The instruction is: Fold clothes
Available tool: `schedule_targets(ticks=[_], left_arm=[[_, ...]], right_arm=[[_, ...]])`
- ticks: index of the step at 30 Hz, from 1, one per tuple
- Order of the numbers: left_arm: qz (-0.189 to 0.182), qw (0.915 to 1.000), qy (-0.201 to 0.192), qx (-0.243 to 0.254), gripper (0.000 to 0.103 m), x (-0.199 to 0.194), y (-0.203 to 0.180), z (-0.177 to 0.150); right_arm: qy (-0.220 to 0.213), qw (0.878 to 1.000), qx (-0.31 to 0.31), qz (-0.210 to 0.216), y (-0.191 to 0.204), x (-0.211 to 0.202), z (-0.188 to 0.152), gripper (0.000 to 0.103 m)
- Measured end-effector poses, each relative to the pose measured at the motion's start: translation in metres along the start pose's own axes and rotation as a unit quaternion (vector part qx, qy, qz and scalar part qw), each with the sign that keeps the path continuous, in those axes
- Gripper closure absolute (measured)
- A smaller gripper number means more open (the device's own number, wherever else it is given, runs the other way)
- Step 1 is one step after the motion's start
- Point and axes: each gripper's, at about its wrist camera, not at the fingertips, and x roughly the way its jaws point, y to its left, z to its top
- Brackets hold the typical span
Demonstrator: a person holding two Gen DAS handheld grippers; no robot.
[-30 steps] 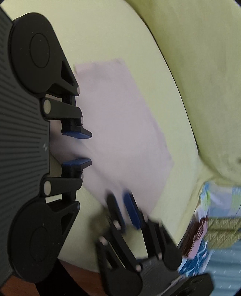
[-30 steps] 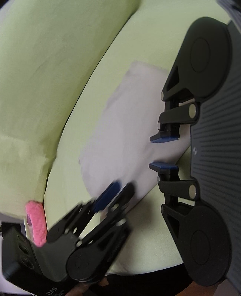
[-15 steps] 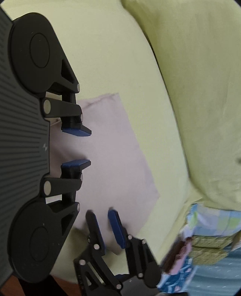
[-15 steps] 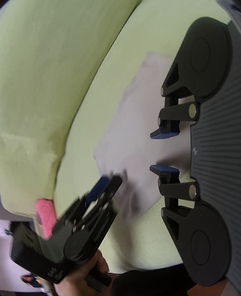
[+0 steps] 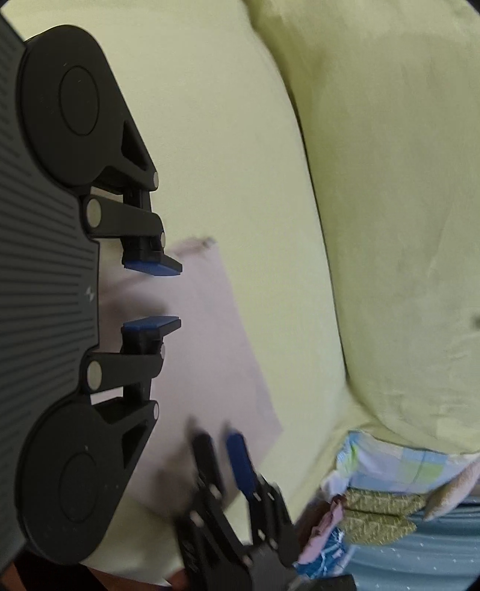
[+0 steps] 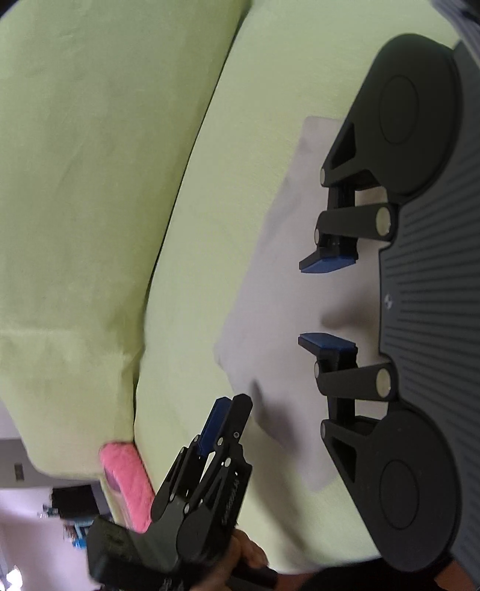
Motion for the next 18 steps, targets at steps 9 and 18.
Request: schedule_targets(ticks=[9,18], left_arm=[[0.008,0.9998,-0.015,-0.013,0.072,0.0,0.01,0.004],[-0.001,0.9998,-0.001,-0.019,0.072,0.03,-0.008,0.019]], right_arm=[[-0.03,0.996,0.066,-0.049,-0.042,-0.012,-0.005,0.074],[-0.028,0.986,0.136,-0.09,-0.073,0.003,-0.011,0.074]])
